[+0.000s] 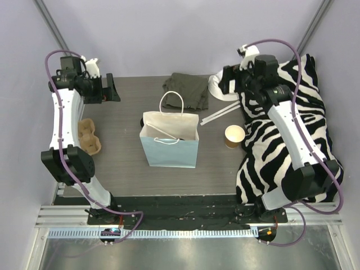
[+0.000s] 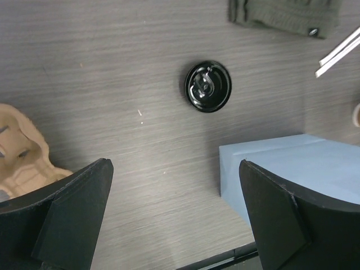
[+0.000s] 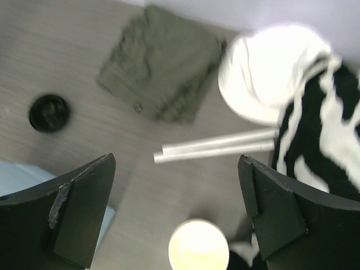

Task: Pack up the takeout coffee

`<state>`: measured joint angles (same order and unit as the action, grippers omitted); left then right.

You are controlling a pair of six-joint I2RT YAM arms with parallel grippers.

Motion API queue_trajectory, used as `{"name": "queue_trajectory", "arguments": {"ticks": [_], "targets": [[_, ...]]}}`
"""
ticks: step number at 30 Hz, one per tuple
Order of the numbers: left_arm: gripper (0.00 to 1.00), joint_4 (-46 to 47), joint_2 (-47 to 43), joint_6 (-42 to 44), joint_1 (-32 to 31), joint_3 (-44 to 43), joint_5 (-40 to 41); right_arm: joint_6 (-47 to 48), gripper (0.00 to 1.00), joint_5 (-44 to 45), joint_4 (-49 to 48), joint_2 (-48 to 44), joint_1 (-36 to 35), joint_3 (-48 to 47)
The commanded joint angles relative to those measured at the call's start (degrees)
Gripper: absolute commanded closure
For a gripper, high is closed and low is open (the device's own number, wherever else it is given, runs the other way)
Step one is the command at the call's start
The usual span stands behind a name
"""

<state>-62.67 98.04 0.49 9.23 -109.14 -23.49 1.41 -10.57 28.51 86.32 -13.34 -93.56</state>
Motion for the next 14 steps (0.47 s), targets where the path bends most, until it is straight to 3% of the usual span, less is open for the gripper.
{"name": "queue_trajectory", "arguments": {"ticks": [1,5,10,14], "targets": [[0.0,0.44,-1.0,1.79,-2.72,6.3,3.8,0.17,0.0,0.28,-1.97,-9.41,2.79,11.01],[0.0,3.6,-3.55,2.23,-4.05,13.77,4.15,0.44,0.0,0.64,-2.41,-15.82,4.29,21.9],[0.0,8.17,-6.45,2.32,-6.33,21.59,5.99,0.09,0.0,0.72,-2.58,-19.17,4.99,26.58],[0.0,8.62,-5.93,1.62,-6.86,20.48,6.7,-1.06,0.0,0.02,-2.67,-19.35,5.87,27.47]]}}
